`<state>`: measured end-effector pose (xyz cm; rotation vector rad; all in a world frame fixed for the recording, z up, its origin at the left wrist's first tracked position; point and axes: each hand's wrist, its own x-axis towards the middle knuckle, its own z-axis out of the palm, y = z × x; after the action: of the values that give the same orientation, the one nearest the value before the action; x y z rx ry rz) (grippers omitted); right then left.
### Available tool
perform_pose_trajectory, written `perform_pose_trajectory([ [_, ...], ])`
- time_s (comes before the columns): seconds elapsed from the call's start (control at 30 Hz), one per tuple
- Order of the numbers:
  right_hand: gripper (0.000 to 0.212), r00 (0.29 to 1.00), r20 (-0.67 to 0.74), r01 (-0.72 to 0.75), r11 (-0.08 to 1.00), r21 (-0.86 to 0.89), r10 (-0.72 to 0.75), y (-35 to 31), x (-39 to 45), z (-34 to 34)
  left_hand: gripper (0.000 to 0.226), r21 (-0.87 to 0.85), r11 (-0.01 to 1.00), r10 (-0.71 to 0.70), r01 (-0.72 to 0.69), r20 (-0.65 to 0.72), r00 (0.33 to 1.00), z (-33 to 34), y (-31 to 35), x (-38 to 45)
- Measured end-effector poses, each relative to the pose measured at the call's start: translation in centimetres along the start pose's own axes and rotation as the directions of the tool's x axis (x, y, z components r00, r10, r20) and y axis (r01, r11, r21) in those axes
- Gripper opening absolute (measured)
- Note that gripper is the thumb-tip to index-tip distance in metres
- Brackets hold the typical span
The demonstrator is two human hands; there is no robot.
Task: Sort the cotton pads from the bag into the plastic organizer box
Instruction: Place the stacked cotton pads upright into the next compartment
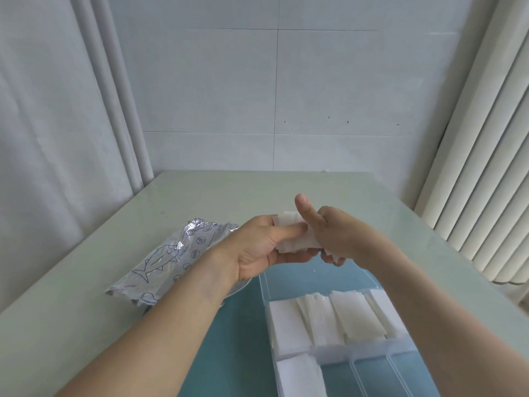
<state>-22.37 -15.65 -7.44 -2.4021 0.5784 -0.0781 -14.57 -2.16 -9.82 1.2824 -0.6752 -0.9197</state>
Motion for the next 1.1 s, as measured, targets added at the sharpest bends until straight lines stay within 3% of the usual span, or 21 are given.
perform_pose_trajectory([
  [0.13,0.093,1.000,0.023,-0.018,0.999,0.047,0.017,0.4,0.4,-0.5,0.014,-0.075,0.997,0.010,-0.020,-0.141,0.990,0.1,-0.3,0.3],
  [0.2,0.073,0.998,0.006,-0.066,0.979,0.192,0.066,0.8,0.3,-1.4,0.019,-0.147,0.989,-0.010,-0.029,-0.259,0.966,-0.3,-0.3,0.7],
  [0.3,0.020,0.992,0.074,-0.126,0.798,0.590,0.102,1.0,-0.3,-2.6,0.027,-0.150,0.988,-0.032,-0.022,-0.347,0.937,-1.1,-0.2,0.9],
  [0.4,0.014,0.991,0.134,-0.096,0.679,0.728,-0.004,1.2,-0.1,-2.8,0.030,-0.129,0.992,-0.053,0.016,-0.295,0.954,-1.0,-0.2,0.9],
  [0.53,0.027,0.998,0.055,-0.022,0.711,0.703,-0.023,1.5,0.2,-2.1,0.030,-0.096,0.994,-0.080,0.058,-0.244,0.966,-1.0,-0.5,1.1],
  [0.63,0.020,0.991,-0.131,0.062,0.864,0.500,0.004,2.0,0.5,-2.1,0.029,-0.003,0.994,-0.110,0.113,-0.255,0.961,-1.4,-0.6,0.9],
  [0.7,0.016,0.984,-0.176,0.096,0.898,0.429,-0.021,1.9,0.4,-2.0,0.030,0.046,0.992,-0.103,0.116,-0.225,0.969,-1.5,-0.5,0.8],
  [0.83,0.019,0.977,-0.212,0.123,0.909,0.399,-0.040,1.7,0.3,-1.5,0.030,-0.055,0.991,-0.123,0.118,-0.095,0.988,-0.9,0.2,0.6],
  [0.93,0.019,0.967,-0.253,0.134,0.921,0.367,-0.040,1.8,0.5,-1.2,0.044,-0.136,0.981,-0.142,0.138,-0.023,0.990,-0.6,0.5,0.4],
  [1.1,0.022,0.978,-0.207,0.102,0.893,0.437,-0.011,2.2,0.9,-1.2,0.023,-0.110,0.993,-0.061,0.043,-0.167,0.984,-0.5,-0.1,0.5],
])
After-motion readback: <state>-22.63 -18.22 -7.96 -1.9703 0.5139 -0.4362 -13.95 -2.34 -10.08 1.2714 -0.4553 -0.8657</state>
